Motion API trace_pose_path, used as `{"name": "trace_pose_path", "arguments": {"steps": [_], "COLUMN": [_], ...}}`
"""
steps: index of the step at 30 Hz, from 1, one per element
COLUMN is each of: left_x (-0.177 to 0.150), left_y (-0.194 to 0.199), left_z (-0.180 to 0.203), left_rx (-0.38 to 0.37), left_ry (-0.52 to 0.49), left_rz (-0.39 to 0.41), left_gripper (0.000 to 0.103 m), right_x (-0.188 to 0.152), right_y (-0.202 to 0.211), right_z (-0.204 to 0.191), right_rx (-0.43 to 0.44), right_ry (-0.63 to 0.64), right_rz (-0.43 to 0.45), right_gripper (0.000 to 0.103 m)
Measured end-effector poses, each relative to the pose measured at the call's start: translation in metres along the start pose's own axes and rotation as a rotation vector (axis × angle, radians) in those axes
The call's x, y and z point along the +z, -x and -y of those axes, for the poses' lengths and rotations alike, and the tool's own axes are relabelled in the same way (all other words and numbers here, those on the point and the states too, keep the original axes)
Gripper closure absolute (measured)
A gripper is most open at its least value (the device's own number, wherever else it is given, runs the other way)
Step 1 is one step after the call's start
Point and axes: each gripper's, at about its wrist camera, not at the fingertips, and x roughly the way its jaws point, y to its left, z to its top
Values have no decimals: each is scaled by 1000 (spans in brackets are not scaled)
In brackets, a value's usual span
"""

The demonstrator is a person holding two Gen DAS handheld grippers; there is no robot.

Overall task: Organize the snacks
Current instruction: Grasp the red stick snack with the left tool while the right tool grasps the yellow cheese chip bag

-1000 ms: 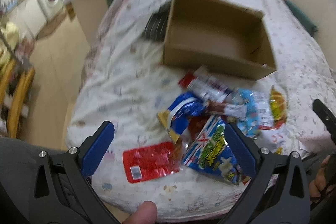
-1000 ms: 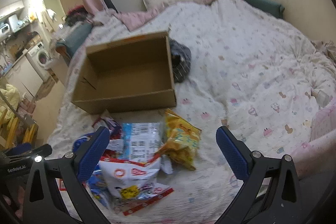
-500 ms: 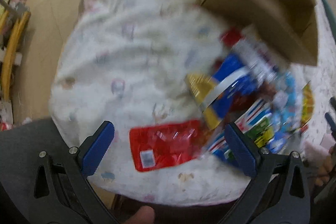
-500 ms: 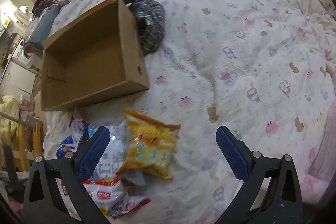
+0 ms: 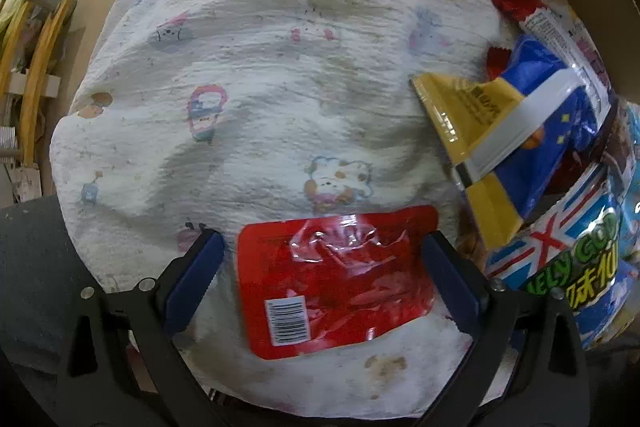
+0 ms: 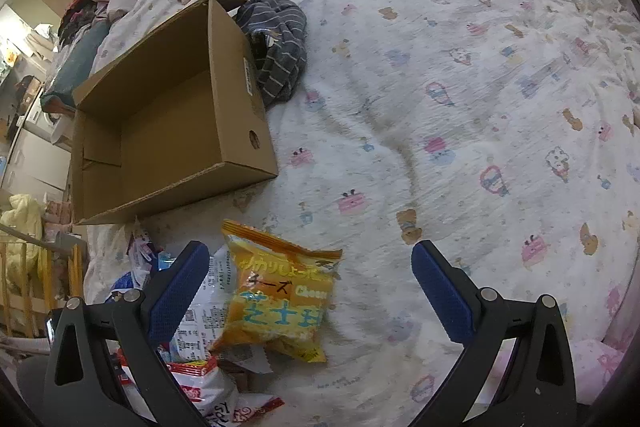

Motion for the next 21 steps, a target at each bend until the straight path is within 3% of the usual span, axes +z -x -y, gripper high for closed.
{"name": "trace_pose_path", "arguments": {"steps": [2, 4, 5, 7, 10, 14, 19, 21], "left_x": [-3, -5, -6, -11, -14, -13, 1, 4], "left_y": [4, 8, 10, 22, 39, 68, 115, 121], "left_z": [12, 22, 27, 29, 34, 31, 22, 20], "left_rx": [8, 7, 2, -10, -55, -80, -34, -46], "left_ry": [-27, -57, -82, -108, -134, -142, -151, -150], "left_rz": [12, 29, 34, 37, 35, 92, 206, 216], "left_gripper": [18, 41, 48, 76, 94, 94, 94, 94], "right_x": [1, 1, 1, 1, 1, 0, 1, 1], "right_y": [-2, -2, -2, -2, -2, -2, -2, -9], "right_z": [0, 0, 0, -1, -1, -1, 2, 3], "right_rx": [6, 4, 3, 2, -1, 1, 17, 31], "right_ry": [-6, -6, -6, -6, -4, -10, -18, -26], "right_rz": [-4, -5, -3, -3, -4, 1, -4, -45], "right_gripper": [0, 0, 0, 0, 0, 0, 0, 0]}}
